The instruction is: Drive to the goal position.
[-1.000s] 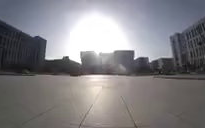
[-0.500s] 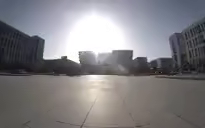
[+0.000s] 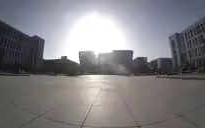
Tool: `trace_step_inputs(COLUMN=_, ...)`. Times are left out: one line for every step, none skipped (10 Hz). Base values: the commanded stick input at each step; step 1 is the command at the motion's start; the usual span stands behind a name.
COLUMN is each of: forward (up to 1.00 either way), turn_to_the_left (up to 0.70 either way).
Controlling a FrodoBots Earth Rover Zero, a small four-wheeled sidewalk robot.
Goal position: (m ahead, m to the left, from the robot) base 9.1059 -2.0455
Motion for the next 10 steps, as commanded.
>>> trace_step_inputs(forward=0.65, turn_to_the_left=0.03)
trace_step_inputs(forward=1.0, turn_to_the_left=0.04)
trace_step_inputs(forward=1.0, turn_to_the_left=0.04)
trace_step_inputs(forward=1.0, turn_to_the_left=0.04)
trace_step_inputs(forward=1.0, turn_to_the_left=0.04)
trace_step_inputs(forward=1.0, turn_to_the_left=0.04)
trace_step_inputs(forward=1.0, turn_to_the_left=0.04)
trace_step_inputs(forward=1.0, turn_to_the_left=0.04)
trace_step_inputs(forward=1.0, turn_to_the_left=0.04)
trace_step_inputs(forward=1.0, turn_to_the_left=-0.11)
